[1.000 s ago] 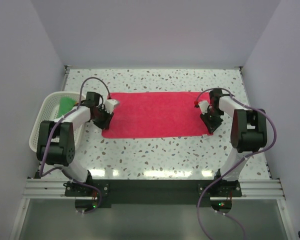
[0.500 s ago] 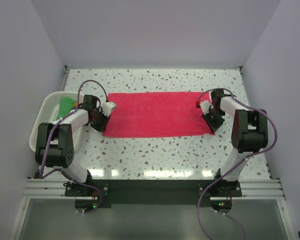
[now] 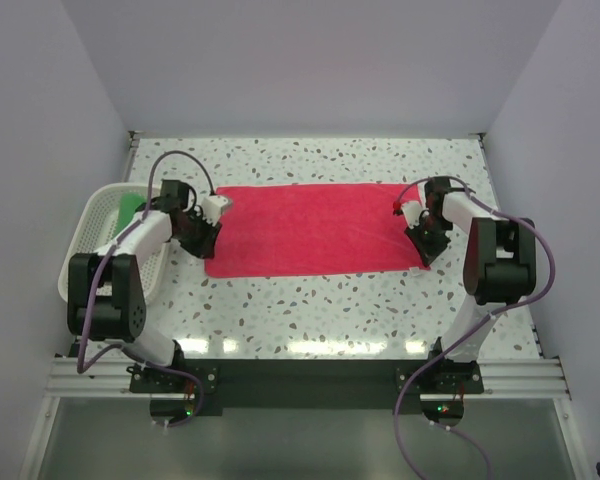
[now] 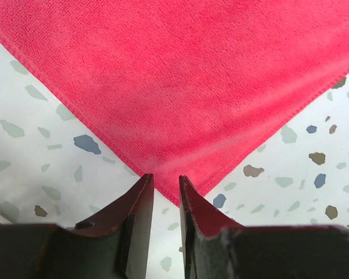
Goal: Roll the towels
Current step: Flatten the towel
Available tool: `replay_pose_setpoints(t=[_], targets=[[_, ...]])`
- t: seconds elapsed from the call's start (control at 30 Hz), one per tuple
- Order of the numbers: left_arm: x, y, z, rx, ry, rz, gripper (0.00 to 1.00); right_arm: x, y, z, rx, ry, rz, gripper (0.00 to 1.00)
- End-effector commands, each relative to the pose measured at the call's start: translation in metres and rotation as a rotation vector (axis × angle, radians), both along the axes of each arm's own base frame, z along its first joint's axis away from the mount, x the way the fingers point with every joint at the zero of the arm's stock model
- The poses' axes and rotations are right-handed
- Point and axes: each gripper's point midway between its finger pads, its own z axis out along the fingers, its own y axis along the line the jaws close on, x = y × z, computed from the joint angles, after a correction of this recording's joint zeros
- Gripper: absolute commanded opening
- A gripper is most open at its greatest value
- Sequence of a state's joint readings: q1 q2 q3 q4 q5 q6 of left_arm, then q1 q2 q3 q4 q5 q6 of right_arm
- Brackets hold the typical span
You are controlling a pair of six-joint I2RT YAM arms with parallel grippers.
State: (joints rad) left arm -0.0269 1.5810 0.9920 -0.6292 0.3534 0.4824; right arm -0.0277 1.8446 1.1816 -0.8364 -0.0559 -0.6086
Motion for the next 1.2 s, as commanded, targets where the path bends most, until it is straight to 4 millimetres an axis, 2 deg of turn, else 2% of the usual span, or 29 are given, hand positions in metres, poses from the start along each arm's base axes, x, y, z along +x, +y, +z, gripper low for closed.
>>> replay_pose_setpoints(t=[0.0, 0.3, 0.53, 0.73, 0.93, 1.1, 1.17], targets=[[-0.013, -0.008, 0.014, -0.033, 0.010, -0.026, 0.29, -0.019, 0.003, -0.009, 0.035, 0.084, 0.043, 0.08], [-0.032, 0.000, -0.017, 0.019, 0.078, -0.012, 0.28, -0.024, 0.000, -0.015, 0.018, 0.103, 0.049, 0.08], [-0.039, 0.022, -0.047, 0.136, 0.127, 0.048, 0.26, -0.033, -0.004, -0.014, -0.001, 0.121, 0.071, 0.07], [-0.046, 0.036, -0.046, 0.205, 0.143, 0.062, 0.26, -0.050, -0.013, -0.011, -0.043, 0.143, 0.107, 0.07], [-0.057, 0.038, -0.040, 0.217, 0.141, 0.045, 0.26, -0.065, -0.013, -0.009, -0.043, 0.165, 0.128, 0.07], [-0.052, 0.027, -0.037, 0.154, 0.141, 0.024, 0.26, -0.067, -0.004, -0.006, 0.005, 0.178, 0.123, 0.13], [-0.041, 0.023, -0.030, 0.134, 0.117, 0.027, 0.26, -0.058, 0.002, 0.001, 0.033, 0.148, 0.118, 0.18]])
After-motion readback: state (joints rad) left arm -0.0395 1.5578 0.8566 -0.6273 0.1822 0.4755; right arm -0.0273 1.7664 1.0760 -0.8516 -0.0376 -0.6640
